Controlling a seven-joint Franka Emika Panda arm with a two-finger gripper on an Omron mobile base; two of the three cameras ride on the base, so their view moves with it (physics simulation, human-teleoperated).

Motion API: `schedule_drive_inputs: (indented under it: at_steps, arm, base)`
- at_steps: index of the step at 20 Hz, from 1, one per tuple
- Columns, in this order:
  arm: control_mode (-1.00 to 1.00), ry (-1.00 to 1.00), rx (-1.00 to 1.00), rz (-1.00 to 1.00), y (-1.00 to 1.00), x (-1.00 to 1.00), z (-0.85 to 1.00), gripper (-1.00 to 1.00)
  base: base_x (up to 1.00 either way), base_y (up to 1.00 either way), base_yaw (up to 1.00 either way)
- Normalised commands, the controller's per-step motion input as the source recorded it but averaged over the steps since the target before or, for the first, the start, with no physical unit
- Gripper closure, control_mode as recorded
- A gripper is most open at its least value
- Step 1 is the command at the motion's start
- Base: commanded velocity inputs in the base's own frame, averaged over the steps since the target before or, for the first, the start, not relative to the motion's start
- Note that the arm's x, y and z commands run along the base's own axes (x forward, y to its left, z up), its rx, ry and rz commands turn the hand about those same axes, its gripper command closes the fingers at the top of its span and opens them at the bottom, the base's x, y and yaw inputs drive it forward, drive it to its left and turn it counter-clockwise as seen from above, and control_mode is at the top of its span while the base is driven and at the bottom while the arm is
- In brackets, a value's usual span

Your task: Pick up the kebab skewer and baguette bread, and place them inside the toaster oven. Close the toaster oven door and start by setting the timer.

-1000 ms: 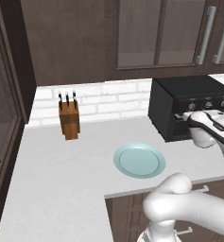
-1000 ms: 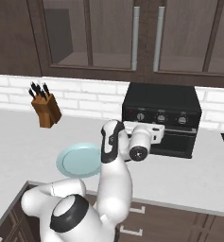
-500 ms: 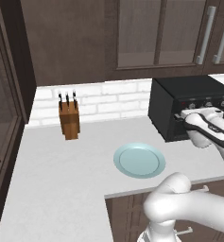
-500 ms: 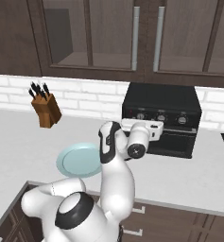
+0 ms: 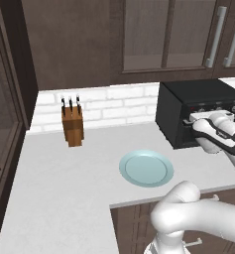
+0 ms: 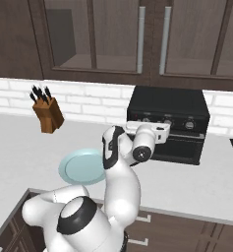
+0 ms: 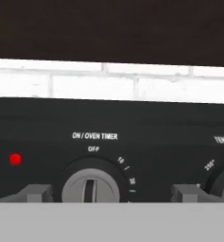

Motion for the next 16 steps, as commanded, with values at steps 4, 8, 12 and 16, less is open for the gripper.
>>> schedule_drive_inputs:
  at_steps: [4,8,12,16]
  arm:
    - [-1.00,0.00,0.00,0.00,0.00,0.00,0.01,-1.00]
    - [-1.00,0.00,0.00,0.00,0.06,0.00,0.00,-1.00]
    - [-1.00,0.00,0.00,0.00,0.14,-0.01,0.00,-1.00]
    - [-1.00,0.00,0.00,0.00,0.16,0.00,0.00,-1.00]
  base:
    - [0.00,0.00,0.00]
    - [0.00,0.00,0.00]
    - [0.00,0.00,0.00]
    - [0.00,0.00,0.00]
